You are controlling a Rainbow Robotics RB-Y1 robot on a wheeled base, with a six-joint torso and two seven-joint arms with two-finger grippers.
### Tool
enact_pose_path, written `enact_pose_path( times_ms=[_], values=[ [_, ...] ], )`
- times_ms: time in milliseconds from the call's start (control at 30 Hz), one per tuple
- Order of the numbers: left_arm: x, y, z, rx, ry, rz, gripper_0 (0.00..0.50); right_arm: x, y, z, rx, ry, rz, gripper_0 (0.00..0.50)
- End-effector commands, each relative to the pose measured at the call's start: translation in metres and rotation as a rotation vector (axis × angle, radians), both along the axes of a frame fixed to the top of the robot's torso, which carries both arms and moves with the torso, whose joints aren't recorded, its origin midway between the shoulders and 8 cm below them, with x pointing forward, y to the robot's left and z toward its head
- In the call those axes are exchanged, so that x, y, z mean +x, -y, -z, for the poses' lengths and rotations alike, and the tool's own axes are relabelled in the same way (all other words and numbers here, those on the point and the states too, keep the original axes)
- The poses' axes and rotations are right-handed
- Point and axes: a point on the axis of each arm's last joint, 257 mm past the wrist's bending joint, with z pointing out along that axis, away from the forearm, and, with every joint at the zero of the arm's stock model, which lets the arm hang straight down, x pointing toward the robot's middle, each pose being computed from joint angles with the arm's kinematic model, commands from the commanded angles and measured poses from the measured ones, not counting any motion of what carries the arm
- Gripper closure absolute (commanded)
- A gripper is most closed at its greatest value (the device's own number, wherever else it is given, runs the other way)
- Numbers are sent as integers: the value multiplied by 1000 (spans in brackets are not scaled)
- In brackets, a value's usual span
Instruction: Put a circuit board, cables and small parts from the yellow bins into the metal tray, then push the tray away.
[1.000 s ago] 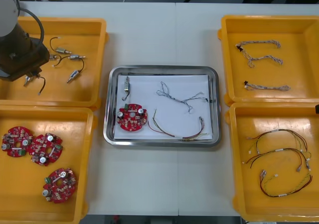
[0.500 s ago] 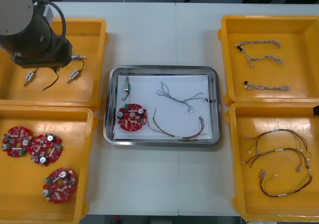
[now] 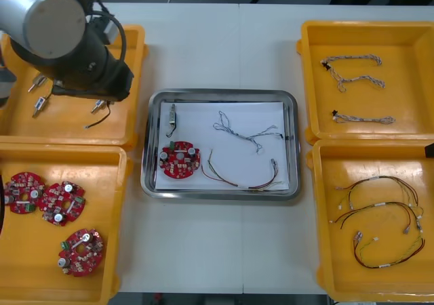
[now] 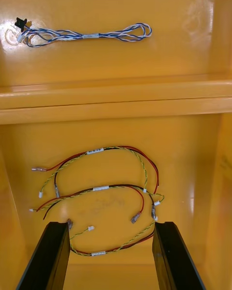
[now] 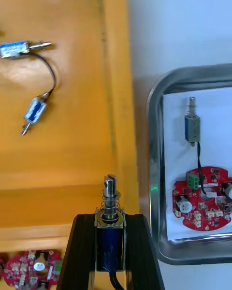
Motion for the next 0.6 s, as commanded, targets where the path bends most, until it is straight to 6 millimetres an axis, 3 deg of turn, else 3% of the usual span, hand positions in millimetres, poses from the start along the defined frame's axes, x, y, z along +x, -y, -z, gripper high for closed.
enact_pose_path(
  times_ms=[33, 367, 600],
  values=[
    [6, 54, -9, 12, 48, 60, 500, -3, 8, -12, -24, 24, 6, 0],
    [9, 107, -5, -19, 32, 68, 500, -3, 7, -12, -24, 24, 2, 0],
    [4, 124, 4, -4, 29, 67, 500, -3, 6, -12, -21, 24, -7, 0]
  ],
)
